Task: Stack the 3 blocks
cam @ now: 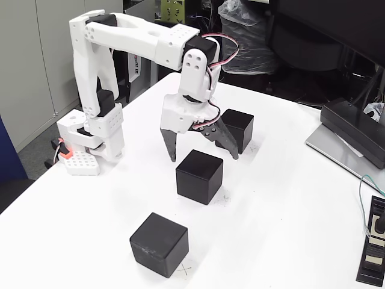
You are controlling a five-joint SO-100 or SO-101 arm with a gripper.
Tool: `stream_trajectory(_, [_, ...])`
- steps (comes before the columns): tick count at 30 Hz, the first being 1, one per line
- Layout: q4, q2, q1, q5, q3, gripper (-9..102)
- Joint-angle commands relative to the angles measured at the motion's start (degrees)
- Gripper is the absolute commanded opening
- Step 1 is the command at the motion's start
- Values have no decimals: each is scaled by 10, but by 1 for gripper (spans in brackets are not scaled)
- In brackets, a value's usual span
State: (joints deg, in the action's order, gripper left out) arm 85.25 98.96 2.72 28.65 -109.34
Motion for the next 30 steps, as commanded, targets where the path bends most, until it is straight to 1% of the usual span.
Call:
stream_trajectory(1, [-10,2,-11,5,-14,46])
stream_trajectory(5, [-16,2,-9,5,-31,46])
stream_trajectory(10, [-60,2,-14,8,-48,46])
stream_trajectory(16, [-80,2,-14,5,-78,45])
stream_trajectory(19, [-90,2,-14,5,-79,40])
stream_trajectory(30, [-127,3,-15,4,-73,11])
